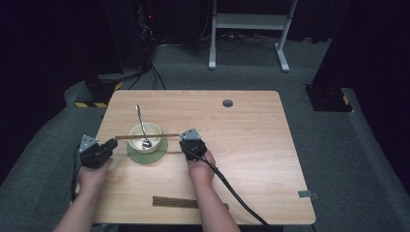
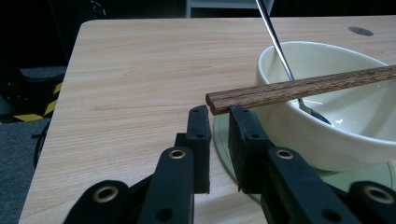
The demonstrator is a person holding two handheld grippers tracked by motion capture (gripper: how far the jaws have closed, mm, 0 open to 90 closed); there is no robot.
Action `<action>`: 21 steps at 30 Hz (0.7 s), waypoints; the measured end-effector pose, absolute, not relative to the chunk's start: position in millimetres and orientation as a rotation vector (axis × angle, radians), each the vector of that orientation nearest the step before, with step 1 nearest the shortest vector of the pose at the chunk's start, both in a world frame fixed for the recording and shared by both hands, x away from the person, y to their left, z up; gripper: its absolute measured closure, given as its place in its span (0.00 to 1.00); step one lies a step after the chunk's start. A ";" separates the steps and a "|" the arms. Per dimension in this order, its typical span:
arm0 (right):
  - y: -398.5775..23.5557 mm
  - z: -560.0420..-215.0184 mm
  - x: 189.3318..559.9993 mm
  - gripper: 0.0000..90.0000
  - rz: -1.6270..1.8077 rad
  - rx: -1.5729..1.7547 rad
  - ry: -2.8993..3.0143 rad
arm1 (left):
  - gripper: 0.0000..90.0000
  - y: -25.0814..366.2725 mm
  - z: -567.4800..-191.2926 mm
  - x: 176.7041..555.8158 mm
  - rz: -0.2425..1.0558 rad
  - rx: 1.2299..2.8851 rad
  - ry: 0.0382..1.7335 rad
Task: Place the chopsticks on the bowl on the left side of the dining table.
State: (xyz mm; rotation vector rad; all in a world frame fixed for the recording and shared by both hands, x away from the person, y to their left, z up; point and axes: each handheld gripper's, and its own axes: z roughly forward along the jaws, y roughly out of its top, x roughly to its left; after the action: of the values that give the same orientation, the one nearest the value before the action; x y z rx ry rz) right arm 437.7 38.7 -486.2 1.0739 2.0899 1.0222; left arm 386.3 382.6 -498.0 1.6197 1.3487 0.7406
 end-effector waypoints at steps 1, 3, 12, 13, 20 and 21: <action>38.6 -486.3 438.0 0.81 1.023 1.074 2.090 | 0.85 382.2 -498.1 386.3 0.739 1.619 1.349; 38.6 -486.4 438.4 0.81 1.026 1.080 2.089 | 0.84 381.8 -498.0 386.5 0.742 1.621 1.347; 39.9 -487.6 437.3 0.79 1.018 1.068 2.095 | 0.84 382.3 -498.1 386.7 0.742 1.619 1.351; 40.3 -487.7 436.7 0.79 1.020 1.069 2.095 | 0.84 382.3 -498.1 386.8 0.743 1.618 1.352; 39.8 -487.5 434.3 0.77 1.026 1.068 2.095 | 0.82 382.1 -498.6 387.0 0.740 1.619 1.355; 39.6 -487.3 434.2 0.77 1.027 1.068 2.095 | 0.81 381.9 -498.4 386.8 0.740 1.617 1.355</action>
State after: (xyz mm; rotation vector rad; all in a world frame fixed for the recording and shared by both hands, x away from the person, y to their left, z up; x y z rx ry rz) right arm 434.2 39.6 -487.3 1.0679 2.0951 1.0270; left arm 386.8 381.9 -498.4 1.6175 1.3547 0.7396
